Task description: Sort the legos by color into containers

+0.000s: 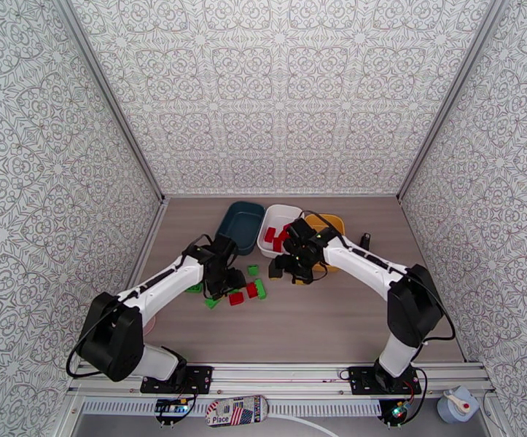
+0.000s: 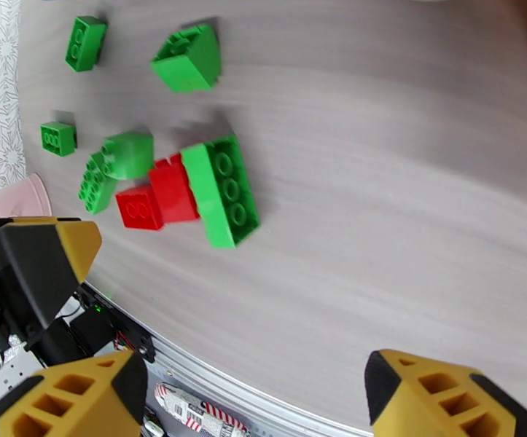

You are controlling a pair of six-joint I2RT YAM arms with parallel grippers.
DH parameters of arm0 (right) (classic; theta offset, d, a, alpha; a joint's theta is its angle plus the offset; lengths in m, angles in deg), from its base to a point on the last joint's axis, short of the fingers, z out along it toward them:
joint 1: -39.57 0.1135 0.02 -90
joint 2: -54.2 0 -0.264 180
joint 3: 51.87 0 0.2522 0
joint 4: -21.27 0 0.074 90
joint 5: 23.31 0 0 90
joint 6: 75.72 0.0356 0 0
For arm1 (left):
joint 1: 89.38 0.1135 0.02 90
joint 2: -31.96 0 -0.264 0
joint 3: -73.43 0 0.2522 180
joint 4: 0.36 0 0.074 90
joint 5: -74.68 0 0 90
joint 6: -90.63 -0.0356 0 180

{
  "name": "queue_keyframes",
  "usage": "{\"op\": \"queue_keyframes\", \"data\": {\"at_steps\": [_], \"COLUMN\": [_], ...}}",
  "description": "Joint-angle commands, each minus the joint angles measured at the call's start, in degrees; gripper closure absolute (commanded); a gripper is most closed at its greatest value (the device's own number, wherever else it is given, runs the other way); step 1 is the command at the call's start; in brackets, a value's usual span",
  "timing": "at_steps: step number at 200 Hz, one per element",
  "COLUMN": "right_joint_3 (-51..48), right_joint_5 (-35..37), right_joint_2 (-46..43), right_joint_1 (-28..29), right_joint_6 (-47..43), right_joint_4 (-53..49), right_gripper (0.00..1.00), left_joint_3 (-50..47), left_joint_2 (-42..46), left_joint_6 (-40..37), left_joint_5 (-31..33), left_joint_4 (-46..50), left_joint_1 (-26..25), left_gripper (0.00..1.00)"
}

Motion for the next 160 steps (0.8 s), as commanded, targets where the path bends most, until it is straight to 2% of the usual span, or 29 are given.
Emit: {"op": "queue_keyframes", "data": {"at_steps": [1, 41, 74, 116, 160], "right_joint_3": [-1.3, -1.0, -0.9, -0.7, -0.4], "right_joint_5": [-0.1, 0.2, 0.1, 0.4, 0.5], "right_joint_2": [-1.6, -1.4, -1.2, -1.2, -1.2], "right_joint_1": [0.1, 0.1, 0.1, 0.1, 0.1], "right_joint_6": [0.9, 1.0, 1.3, 1.0, 0.8], "right_joint_4": [0.5, 0.3, 0.6, 0.0, -0.1], "right_gripper": [0.16, 0.15, 0.16, 0.16, 0.15], "left_joint_3": [-2.4, -1.4, -1.1, 0.4, 2.5], "left_joint_2": [-2.6, -6.7, -9.5, -12.2, -14.8], "left_joint_6": [0.0, -0.2, -0.5, -1.1, -2.3], "left_joint_5": [-1.9, -1.8, -1.6, -1.1, -0.7], "left_joint_4": [-2.6, -4.1, -4.8, -5.4, -5.1], "left_joint_1": [-0.6, -2.8, -2.5, -1.3, -0.7], "left_gripper": [0.34, 0.28, 0.27, 0.29, 0.36]}}
